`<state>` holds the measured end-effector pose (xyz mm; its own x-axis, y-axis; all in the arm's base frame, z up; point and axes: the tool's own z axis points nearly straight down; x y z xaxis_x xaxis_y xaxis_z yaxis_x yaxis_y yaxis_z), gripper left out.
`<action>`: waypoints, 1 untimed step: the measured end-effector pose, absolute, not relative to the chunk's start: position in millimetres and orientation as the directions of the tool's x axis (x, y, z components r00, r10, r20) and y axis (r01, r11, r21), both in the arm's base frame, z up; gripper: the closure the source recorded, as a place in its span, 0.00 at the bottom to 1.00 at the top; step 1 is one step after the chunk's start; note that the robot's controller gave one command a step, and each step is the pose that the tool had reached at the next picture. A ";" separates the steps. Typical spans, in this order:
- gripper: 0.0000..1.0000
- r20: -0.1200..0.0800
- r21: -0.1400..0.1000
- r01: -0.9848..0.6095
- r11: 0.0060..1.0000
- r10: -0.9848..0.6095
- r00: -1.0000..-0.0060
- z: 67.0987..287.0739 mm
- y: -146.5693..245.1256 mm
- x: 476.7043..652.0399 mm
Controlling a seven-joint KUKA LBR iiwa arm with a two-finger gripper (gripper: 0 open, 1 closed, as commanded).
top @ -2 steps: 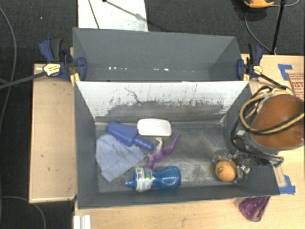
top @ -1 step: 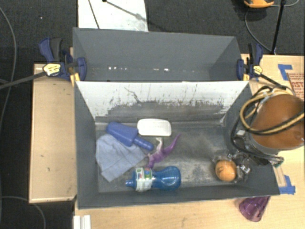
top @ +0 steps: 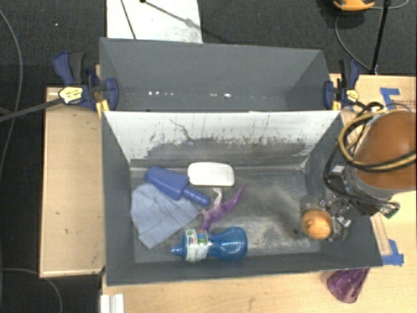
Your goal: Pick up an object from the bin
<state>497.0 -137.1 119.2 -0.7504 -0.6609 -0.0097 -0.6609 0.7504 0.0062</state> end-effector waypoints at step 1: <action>1.00 -0.021 -0.010 -0.657 0.754 -0.657 -0.754 140.5 -140.9 502.1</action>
Offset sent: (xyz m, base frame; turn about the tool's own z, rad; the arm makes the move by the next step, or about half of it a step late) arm 0.0019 0.0114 0.0845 -0.0194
